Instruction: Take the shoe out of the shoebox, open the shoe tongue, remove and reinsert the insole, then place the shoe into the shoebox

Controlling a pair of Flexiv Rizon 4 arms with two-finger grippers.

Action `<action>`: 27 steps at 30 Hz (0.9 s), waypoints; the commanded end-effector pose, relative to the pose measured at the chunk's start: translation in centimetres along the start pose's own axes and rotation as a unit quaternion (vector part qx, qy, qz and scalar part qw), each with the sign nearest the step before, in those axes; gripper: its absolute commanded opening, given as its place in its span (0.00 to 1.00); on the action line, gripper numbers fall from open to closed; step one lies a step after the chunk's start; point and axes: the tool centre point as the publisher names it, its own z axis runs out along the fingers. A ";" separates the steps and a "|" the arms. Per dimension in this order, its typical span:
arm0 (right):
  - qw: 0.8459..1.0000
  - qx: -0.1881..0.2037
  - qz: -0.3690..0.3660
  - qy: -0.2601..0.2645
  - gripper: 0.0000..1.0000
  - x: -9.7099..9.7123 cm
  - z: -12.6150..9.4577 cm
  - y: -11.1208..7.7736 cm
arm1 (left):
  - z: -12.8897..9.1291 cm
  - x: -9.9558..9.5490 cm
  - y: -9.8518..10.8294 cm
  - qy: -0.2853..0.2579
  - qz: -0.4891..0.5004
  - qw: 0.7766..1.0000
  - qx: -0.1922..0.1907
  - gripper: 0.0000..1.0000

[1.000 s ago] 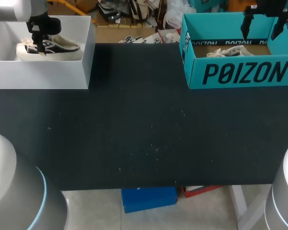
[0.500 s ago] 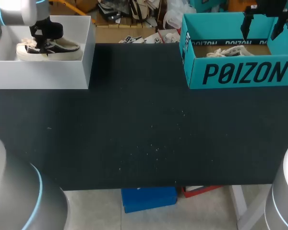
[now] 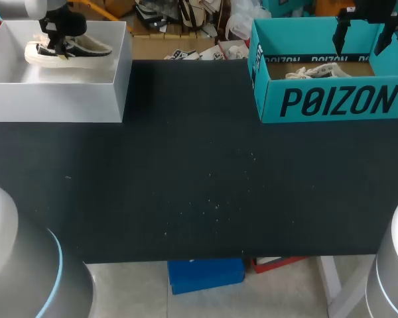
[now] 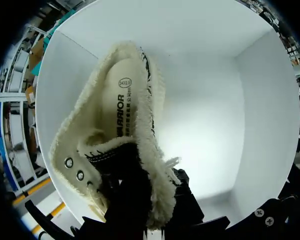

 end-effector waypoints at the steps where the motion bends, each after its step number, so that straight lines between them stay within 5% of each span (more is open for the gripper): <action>1: 1.000 0.001 0.000 0.000 1.00 0.0 0.0 0.0 | -8.2 4.0 -0.6 -0.032 -0.009 0.999 -0.014 0.00; 9: 1.000 0.001 0.000 0.000 1.00 0.0 0.0 0.0 | -17.5 6.5 -2.9 -0.075 -0.063 0.995 -0.030 0.00; 17: 1.000 0.001 0.000 0.000 1.00 0.0 0.0 0.0 | -26.6 11.8 -9.3 -0.141 -0.121 0.981 -0.048 0.00; 21: 1.000 0.001 0.000 0.000 1.00 0.0 0.0 0.0 | -28.8 15.3 -13.5 -0.157 -0.137 0.977 -0.043 0.00; 27: 1.000 0.001 0.000 0.000 1.00 0.0 0.0 0.0 | -29.1 19.7 -19.7 -0.160 -0.154 0.974 -0.039 0.00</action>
